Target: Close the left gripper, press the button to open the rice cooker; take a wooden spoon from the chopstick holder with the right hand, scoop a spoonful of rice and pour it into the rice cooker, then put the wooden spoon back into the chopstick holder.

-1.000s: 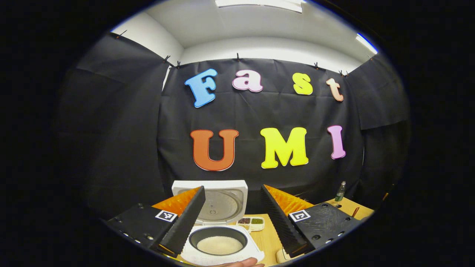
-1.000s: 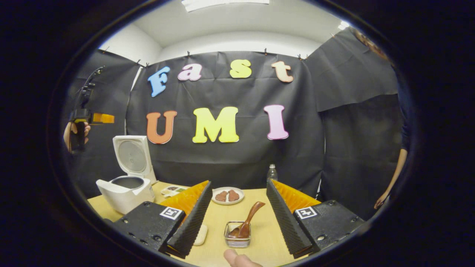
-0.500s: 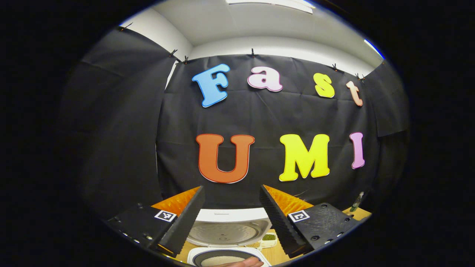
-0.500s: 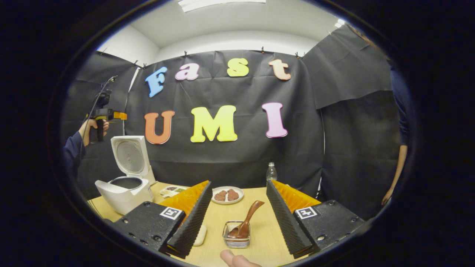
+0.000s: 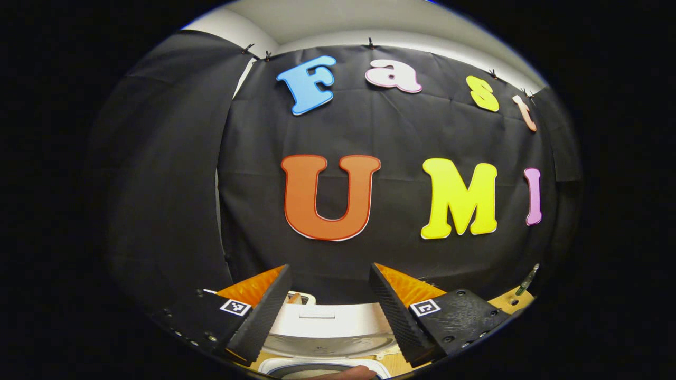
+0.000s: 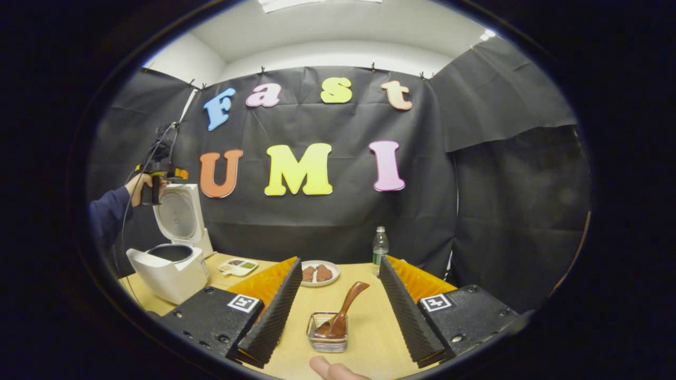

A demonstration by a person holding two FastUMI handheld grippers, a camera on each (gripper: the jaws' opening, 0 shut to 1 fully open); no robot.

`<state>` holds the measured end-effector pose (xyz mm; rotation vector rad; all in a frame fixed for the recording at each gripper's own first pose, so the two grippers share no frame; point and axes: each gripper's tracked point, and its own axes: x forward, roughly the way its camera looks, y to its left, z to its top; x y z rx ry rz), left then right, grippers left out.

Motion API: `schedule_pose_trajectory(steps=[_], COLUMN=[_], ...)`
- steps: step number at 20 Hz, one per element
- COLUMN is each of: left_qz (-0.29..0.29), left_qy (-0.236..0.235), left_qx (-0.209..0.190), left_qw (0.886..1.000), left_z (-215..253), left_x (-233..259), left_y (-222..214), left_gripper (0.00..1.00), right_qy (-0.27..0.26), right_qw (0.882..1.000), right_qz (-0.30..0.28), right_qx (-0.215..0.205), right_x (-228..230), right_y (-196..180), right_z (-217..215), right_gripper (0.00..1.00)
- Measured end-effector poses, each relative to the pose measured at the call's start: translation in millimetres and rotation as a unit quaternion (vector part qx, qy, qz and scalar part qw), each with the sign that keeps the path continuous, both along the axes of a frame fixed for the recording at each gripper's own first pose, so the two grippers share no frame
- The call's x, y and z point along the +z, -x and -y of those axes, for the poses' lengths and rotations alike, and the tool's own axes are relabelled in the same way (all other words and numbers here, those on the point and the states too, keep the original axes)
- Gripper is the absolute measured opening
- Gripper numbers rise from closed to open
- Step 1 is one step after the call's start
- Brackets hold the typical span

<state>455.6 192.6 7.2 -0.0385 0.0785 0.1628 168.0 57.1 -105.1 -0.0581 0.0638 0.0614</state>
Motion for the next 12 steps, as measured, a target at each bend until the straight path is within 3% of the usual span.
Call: schedule_pose_trajectory(steps=[4,12], left_qz=[-0.039,-0.072], left_qy=[-0.018,-0.018], left_qx=[0.003,-0.013], left_qw=[0.999,0.997], left_z=[1,18], left_x=[-14,-23], left_y=[0,51], left_gripper=[0.96,0.96], right_qy=[-0.003,-0.012], right_qw=[1.000,1.000], right_qz=[-0.003,0.002], right_qx=[-0.004,0.005], right_x=[-1,5], right_y=[5,32], right_z=[4,3], right_gripper=[0.94,0.94])
